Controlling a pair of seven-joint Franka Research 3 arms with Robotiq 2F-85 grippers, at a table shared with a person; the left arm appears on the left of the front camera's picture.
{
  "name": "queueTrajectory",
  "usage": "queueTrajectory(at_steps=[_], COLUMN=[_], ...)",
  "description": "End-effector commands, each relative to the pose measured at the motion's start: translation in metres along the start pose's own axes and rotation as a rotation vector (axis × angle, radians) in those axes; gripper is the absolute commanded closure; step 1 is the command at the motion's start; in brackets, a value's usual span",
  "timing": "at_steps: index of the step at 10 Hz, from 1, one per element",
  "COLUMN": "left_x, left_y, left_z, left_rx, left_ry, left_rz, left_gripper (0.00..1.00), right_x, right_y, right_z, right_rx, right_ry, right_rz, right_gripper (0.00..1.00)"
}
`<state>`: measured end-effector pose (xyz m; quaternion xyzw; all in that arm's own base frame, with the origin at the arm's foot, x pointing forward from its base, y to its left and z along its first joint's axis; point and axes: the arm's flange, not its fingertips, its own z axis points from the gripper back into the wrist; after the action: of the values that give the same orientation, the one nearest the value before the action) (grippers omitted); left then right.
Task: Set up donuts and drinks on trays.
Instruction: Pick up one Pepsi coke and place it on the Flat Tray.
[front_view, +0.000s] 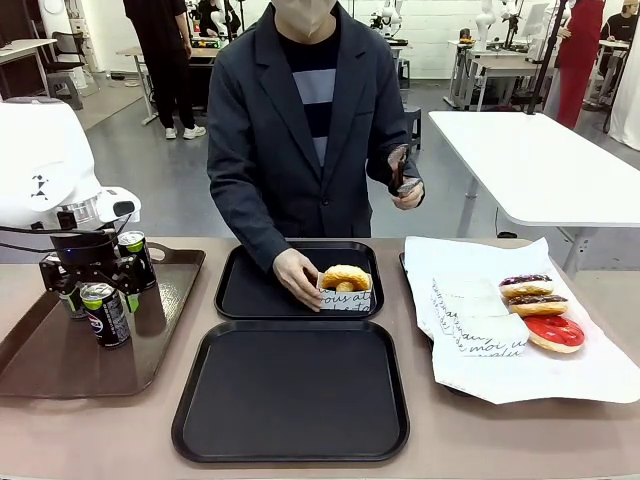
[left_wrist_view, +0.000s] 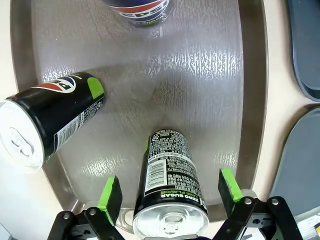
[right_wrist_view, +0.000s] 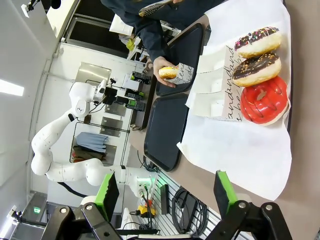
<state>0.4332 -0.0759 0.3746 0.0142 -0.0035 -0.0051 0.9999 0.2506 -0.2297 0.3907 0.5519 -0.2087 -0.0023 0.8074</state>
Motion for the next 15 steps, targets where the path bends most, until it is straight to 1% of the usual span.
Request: queueTrajectory(at_steps=[1, 3, 4, 5, 6, 7, 8, 9, 10, 11, 12, 13, 15], left_x=[0.001, 0.0, 0.0, -0.001, -0.002, -0.003, -0.003, -0.003, -0.004, -0.005, -0.009, -0.016, -0.041], left_y=[-0.001, 0.0, 0.0, -0.001, -0.001, 0.0, 0.0, 0.0, 0.0, 0.001, 0.0, -0.004, -0.007], left_z=[-0.005, -0.007, -0.006, -0.005, -0.004, -0.005, -0.005, -0.005, -0.005, -0.002, 0.006, 0.022, 0.069], left_rx=[0.038, 0.036, 0.032, 0.035, 0.034, 0.042, 0.047, 0.049, 0.052, 0.055, 0.045, 0.07, 0.069], left_ry=[-0.025, -0.027, -0.03, -0.035, -0.034, -0.031, -0.027, -0.025, -0.022, -0.019, -0.022, -0.006, -0.055], left_rz=[0.02, 0.012, 0.006, 0.005, 0.005, 0.009, 0.012, 0.014, 0.015, 0.015, 0.023, 0.061, 0.079], left_gripper=[0.0, 0.0, 0.15, 0.18, 0.33, 0.36, 0.51, 0.54, 0.69, 0.72, 0.88, 0.84, 0.84], right_x=[0.001, 0.001, 0.001, 0.001, 0.001, 0.001, 0.001, 0.001, 0.001, 0.001, 0.001, 0.001, 0.001], right_y=[-0.002, -0.002, -0.002, -0.002, -0.002, -0.002, -0.002, -0.002, -0.002, -0.002, -0.002, -0.002, -0.002], right_z=[0.0, 0.0, 0.0, 0.0, 0.0, 0.0, 0.0, 0.0, 0.0, 0.0, 0.0, 0.0, 0.0], right_rx=[0.017, 0.017, 0.017, 0.017, 0.017, 0.017, 0.017, 0.017, 0.017, 0.017, 0.017, 0.017, 0.017], right_ry=[-0.01, -0.01, -0.01, -0.01, -0.01, -0.01, -0.01, -0.01, -0.01, -0.01, -0.01, -0.01, -0.01], right_rz=[0.019, 0.019, 0.019, 0.019, 0.019, 0.019, 0.019, 0.019, 0.019, 0.019, 0.019, 0.019, 0.019], right_gripper=[0.0, 0.0, 0.0, 0.0, 0.0, 0.0, 0.0, 0.0, 0.0, 0.0, 0.0, 0.0, 0.0])
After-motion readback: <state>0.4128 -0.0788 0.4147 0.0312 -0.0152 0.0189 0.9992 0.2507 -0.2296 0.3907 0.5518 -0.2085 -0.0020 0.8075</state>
